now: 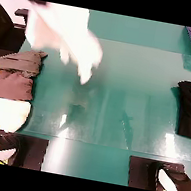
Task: Fold the shirts.
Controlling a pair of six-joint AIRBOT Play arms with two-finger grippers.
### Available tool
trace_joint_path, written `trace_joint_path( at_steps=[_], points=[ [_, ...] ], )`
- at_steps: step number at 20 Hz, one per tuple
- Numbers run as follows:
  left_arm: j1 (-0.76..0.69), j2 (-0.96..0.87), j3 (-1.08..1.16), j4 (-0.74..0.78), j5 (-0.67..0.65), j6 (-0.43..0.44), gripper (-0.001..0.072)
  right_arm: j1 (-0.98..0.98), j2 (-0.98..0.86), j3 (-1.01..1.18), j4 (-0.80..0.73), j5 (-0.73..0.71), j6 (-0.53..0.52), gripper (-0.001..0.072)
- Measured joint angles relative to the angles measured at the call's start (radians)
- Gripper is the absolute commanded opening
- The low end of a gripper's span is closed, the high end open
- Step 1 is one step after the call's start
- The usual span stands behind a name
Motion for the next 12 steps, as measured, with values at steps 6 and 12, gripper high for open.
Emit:
trace_joint_path(
  at_steps=[6, 12],
  points=[
    [-0.275, -0.126, -0.145, -0.178, 0.056, -0.032, 0.0549, 0.000, 0.011, 0.000, 0.006, 0.059, -0.007, 0.0016],
    [-0.180, -0.167, -0.186, -0.133, 0.095, -0.071, 0.0549, 0.000, 0.014, 0.000, 0.007, 0.091, -0.006, 0.0016]
  ],
)
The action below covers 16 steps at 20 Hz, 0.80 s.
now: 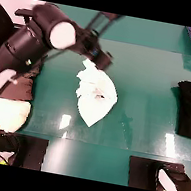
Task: Fold the shirts.
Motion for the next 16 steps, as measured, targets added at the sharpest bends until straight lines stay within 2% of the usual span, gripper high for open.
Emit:
trace_joint_path(
  at_steps=[3, 6, 12, 15, 16],
  points=[
    [0.181, -0.004, -0.129, -0.078, -0.014, -0.030, 0.0549, 0.000, 0.000, 0.000, 0.001, 0.007, 0.000, 0.0016],
    [0.323, -0.015, -0.319, -0.269, 0.068, -0.008, 0.0549, 0.000, 0.000, 0.000, 0.001, 0.012, 0.000, 0.0016],
    [0.405, -0.135, -0.491, -0.565, 0.247, 0.110, 0.0539, 0.000, 0.000, -0.001, 0.001, 0.024, 0.001, 0.0016],
    [0.412, -0.171, -0.504, -0.664, 0.314, 0.166, 0.0032, 0.000, 0.000, -0.030, 0.001, 0.050, 0.002, 0.0016],
    [0.416, -0.177, -0.500, -0.682, 0.320, 0.186, 0.0028, 0.000, 0.000, -0.051, 0.001, 0.063, 0.003, 0.0016]
  ],
)
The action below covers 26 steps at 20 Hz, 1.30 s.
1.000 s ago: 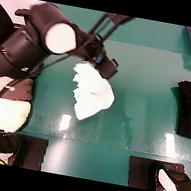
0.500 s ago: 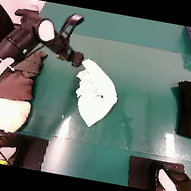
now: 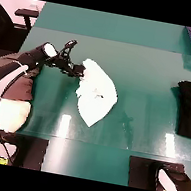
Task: Fold the shirts.
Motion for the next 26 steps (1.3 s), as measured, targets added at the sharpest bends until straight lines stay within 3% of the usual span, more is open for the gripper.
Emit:
trace_joint_path(
  at_steps=[4, 5, 6, 7, 11, 13, 14, 15, 17, 18, 22, 26],
  points=[
    [0.035, -0.003, 0.071, 0.015, -0.015, 0.036, 0.0028, 0.049, -0.005, -0.186, -0.003, 0.077, 0.018, 0.0028],
    [0.043, 0.003, 0.094, 0.037, -0.025, 0.042, 0.0027, 0.084, -0.014, -0.252, -0.003, 0.084, 0.029, 0.0235],
    [0.048, 0.008, 0.113, 0.059, -0.037, 0.045, 0.0028, 0.131, -0.027, -0.320, 0.000, 0.082, 0.040, 0.0509],
    [0.050, 0.013, 0.129, 0.079, -0.047, 0.047, 0.0028, 0.191, -0.050, -0.394, 0.018, 0.068, 0.054, 0.0525],
    [0.057, 0.021, 0.164, 0.140, -0.081, 0.053, 0.0028, 0.433, -0.209, -0.595, 0.215, -0.099, 0.042, 0.0521],
    [0.058, 0.023, 0.170, 0.161, -0.092, 0.054, 0.0028, 0.529, -0.303, -0.622, 0.334, -0.187, -0.004, 0.0459],
    [0.059, 0.023, 0.172, 0.172, -0.095, 0.054, 0.0027, 0.568, -0.349, -0.621, 0.381, -0.227, -0.024, 0.0409],
    [0.059, 0.023, 0.173, 0.183, -0.098, 0.055, 0.0028, 0.595, -0.388, -0.612, 0.410, -0.253, -0.039, 0.0310],
    [0.059, 0.024, 0.175, 0.201, -0.108, 0.055, 0.0028, 0.630, -0.459, -0.582, 0.449, -0.296, -0.057, 0.0047],
    [0.059, 0.024, 0.175, 0.211, -0.111, 0.055, 0.0028, 0.640, -0.487, -0.565, 0.452, -0.309, -0.063, 0.0015],
    [0.069, 0.049, 0.190, 0.261, -0.123, 0.056, 0.0027, 0.615, -0.518, -0.505, 0.388, -0.323, -0.053, 0.0015],
    [0.121, 0.173, 0.257, 0.320, -0.124, 0.056, 0.0028, 0.478, -0.402, -0.413, 0.127, -0.241, 0.054, 0.0014]
  ],
)
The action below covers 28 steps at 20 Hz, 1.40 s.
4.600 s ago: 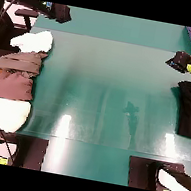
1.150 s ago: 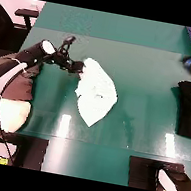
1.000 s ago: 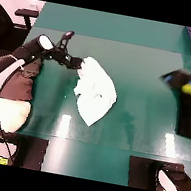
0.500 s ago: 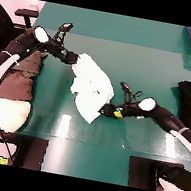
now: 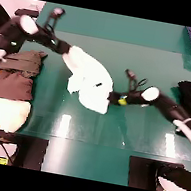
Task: Fold the shirts.
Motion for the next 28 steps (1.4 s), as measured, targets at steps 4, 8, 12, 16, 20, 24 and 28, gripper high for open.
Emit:
trace_joint_path(
  at_steps=[4, 8, 12, 16, 20, 24, 28],
  points=[
    [0.046, 0.205, 0.098, 0.020, -0.003, 0.028, 0.0027, -0.187, 0.199, 0.188, -0.291, 0.175, 0.066, 0.0015],
    [0.061, 0.440, 0.171, 0.004, -0.033, 0.058, 0.0028, -0.311, 0.386, 0.406, -0.431, 0.299, 0.071, 0.0015],
    [0.065, 0.669, 0.195, -0.004, -0.048, 0.068, 0.0027, -0.355, 0.533, 0.573, -0.502, 0.373, 0.059, 0.0015],
    [0.066, 0.829, 0.204, -0.005, -0.059, 0.050, 0.0027, -0.367, 0.607, 0.707, -0.605, 0.475, 0.056, 0.0014],
    [0.066, 0.818, 0.172, 0.018, -0.219, -0.010, 0.0027, -0.371, 0.537, 0.785, -0.660, 0.678, 0.082, 0.0015],
    [0.066, 0.671, -0.050, 0.024, -0.383, -0.043, 0.0027, -0.371, 0.359, 0.665, -0.576, 0.826, 0.093, 0.0015],
    [0.066, 0.484, -0.372, -0.011, -0.290, -0.016, 0.0028, -0.375, 0.173, 0.423, -0.489, 0.754, 0.081, 0.0015]
  ],
)
